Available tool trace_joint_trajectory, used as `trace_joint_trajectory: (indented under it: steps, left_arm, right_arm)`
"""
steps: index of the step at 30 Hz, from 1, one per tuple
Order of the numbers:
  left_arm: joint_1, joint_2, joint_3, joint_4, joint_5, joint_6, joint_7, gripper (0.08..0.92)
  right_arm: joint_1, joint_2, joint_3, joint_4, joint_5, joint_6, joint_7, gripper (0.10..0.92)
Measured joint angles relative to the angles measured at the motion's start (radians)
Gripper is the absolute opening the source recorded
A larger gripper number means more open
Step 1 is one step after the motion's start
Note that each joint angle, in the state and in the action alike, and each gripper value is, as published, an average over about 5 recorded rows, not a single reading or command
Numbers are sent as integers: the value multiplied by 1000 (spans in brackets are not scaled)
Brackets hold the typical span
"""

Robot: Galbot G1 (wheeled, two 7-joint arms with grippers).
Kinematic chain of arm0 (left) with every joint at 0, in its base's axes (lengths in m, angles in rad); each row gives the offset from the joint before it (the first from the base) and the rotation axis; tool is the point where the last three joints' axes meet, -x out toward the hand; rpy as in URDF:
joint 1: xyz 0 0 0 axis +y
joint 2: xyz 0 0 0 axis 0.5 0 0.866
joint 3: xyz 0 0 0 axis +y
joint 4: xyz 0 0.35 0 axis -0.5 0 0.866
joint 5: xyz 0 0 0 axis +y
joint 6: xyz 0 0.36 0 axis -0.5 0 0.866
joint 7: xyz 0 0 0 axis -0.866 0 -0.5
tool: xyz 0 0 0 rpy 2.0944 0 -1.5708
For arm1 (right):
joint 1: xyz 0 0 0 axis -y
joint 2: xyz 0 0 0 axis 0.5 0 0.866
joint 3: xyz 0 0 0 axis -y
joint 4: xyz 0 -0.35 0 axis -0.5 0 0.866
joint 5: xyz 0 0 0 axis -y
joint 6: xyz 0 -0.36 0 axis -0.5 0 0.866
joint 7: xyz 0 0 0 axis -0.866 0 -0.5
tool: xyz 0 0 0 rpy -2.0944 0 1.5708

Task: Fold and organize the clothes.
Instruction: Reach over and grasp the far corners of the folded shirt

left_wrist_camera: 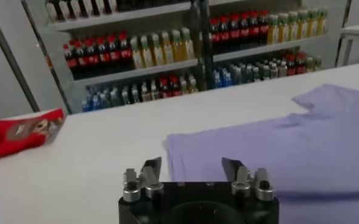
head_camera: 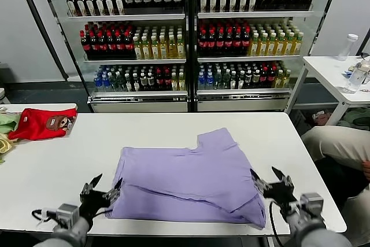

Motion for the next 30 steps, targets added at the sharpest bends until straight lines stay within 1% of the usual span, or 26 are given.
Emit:
trace_joint_trajectory:
  steps: [4,16,23,30]
  left_arm:
    - [-111,5,23,97,-9,-4,44,820]
    - [-386,-20,110,386,17,6,169,823]
    - [-493,-39,145,519,39,7,234,823]
    - [-552,-50,159,608,46,8,282,823]
  right_arm:
    - [163,40,-76,-127,-9,-11,3,823]
    - [515,190,-222,-527,-89,-17,3,823]
    - [635,270,-255,-707,-140,-5,-5,823]
    - [703,323,-273,-842,-174,3,-6,823]
